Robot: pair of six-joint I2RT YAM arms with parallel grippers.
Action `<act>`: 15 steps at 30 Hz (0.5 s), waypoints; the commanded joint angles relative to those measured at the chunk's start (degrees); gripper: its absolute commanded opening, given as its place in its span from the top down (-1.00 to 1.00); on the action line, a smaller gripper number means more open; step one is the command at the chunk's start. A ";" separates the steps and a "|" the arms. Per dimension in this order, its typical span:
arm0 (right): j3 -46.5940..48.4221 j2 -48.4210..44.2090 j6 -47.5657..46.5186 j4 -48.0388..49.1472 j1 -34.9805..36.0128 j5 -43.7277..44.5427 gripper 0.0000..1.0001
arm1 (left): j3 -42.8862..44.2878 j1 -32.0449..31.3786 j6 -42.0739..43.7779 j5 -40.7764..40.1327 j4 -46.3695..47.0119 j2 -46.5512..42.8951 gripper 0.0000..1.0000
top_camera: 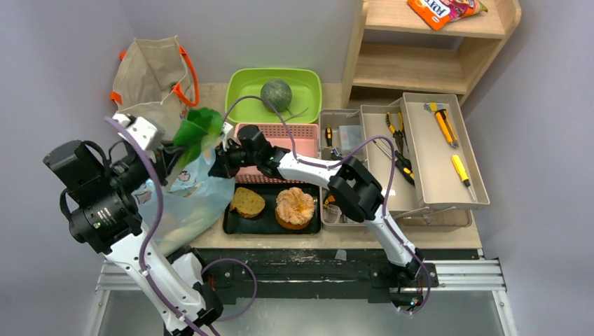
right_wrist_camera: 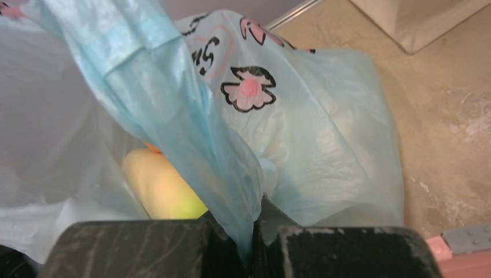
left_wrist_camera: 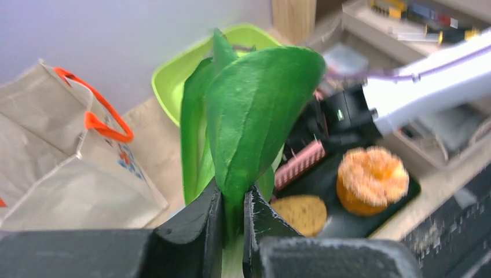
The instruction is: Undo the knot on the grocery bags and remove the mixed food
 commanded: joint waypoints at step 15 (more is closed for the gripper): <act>-15.13 -13.74 -27.11 14.20 3.87 7.44 1.00 | 3.67 -16.72 -46.70 -15.54 63.26 21.50 1.00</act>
